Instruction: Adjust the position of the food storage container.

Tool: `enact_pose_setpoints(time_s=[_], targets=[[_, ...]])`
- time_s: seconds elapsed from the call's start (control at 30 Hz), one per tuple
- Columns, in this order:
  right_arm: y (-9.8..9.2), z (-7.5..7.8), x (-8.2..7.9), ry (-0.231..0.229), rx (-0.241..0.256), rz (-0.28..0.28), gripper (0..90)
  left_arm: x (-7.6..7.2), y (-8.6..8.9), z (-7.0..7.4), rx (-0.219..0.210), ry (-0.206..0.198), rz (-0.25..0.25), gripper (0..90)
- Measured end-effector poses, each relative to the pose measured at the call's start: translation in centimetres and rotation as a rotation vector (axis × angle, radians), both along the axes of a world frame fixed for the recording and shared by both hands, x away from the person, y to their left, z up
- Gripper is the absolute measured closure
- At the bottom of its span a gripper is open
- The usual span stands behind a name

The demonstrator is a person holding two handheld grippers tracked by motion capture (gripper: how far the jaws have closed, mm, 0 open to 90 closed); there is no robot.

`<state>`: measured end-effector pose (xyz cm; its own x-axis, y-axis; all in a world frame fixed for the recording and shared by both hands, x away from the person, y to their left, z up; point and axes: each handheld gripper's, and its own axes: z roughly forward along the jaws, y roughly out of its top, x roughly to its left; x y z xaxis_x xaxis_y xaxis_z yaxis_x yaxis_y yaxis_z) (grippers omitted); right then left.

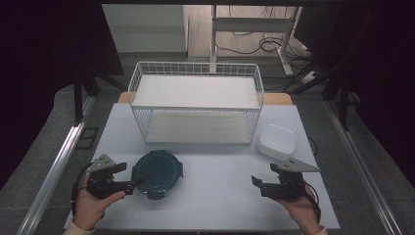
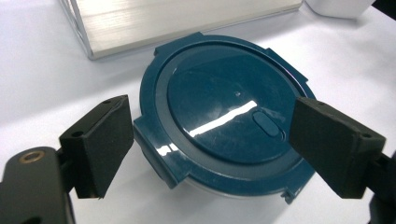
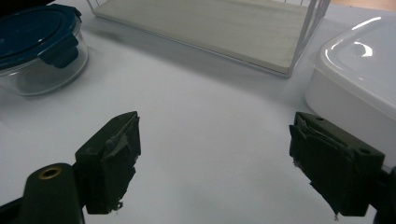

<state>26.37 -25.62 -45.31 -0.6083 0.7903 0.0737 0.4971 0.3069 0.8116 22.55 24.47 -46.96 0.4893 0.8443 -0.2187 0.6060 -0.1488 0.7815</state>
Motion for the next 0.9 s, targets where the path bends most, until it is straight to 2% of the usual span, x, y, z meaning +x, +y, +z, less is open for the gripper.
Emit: enact_pose_setpoints(time_s=[0.23,0.4,0.67,0.9], targets=[[-0.2,-0.4,0.0,0.014,-0.006,-0.001,17.8,-0.1,0.0,0.3,-0.008,-0.012,-0.005,14.7],[0.7,-0.6,-0.1,0.008,-0.036,0.022,18.4,-0.3,0.3,0.1,-0.020,-0.005,-0.006,15.4],[1.1,-0.3,-0.6,-0.003,-0.048,0.031,19.9,-0.8,0.2,0.5,-0.013,-0.019,-0.012,16.7],[1.1,-0.4,-0.3,0.002,-0.047,0.031,20.1,0.0,0.3,1.1,-0.011,-0.013,-0.011,17.9]])
